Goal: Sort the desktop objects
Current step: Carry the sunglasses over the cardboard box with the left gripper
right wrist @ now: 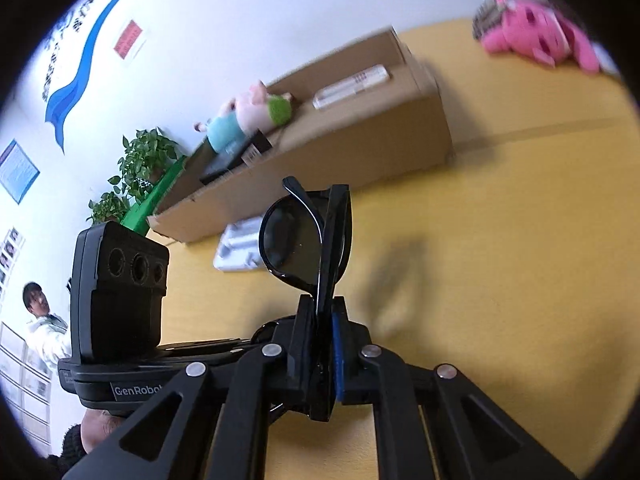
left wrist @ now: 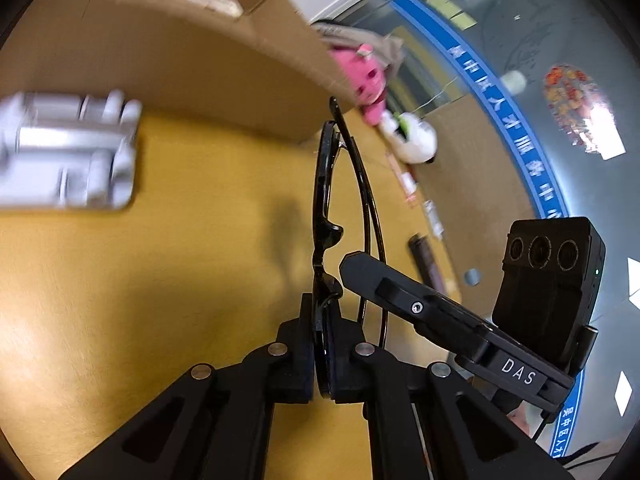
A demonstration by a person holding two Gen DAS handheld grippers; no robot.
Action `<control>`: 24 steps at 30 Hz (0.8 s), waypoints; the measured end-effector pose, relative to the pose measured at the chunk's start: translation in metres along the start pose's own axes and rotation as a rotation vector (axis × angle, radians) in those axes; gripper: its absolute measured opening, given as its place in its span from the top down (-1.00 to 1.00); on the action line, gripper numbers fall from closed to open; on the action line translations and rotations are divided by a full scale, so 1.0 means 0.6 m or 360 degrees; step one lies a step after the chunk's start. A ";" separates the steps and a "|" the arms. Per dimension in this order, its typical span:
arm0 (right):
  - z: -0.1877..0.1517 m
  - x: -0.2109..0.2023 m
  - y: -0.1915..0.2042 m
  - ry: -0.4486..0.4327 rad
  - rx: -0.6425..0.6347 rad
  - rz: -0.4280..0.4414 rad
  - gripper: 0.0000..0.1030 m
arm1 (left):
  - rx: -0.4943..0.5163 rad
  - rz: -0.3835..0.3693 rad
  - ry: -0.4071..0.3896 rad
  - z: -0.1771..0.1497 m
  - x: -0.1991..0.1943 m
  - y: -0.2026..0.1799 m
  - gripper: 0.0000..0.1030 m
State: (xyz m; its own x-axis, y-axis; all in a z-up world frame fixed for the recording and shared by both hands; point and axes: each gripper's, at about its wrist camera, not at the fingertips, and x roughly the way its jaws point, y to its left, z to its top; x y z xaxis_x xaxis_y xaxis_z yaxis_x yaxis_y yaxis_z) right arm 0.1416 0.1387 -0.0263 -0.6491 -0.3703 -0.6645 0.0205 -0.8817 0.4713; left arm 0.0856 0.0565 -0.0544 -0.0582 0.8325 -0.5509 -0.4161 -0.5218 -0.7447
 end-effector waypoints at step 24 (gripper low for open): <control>0.377 0.054 0.072 -0.0086 -0.0162 -0.0083 0.85 | -0.0016 -0.0008 -0.0155 0.378 -0.059 -0.015 0.94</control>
State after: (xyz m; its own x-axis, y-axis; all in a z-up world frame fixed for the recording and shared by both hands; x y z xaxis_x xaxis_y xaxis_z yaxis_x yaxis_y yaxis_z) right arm -0.0505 0.1547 0.1040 -0.6913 -0.3094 -0.6530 0.0613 -0.9255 0.3737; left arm -0.1146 0.0741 0.0575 -0.1442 0.8490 -0.5083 -0.4074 -0.5191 -0.7514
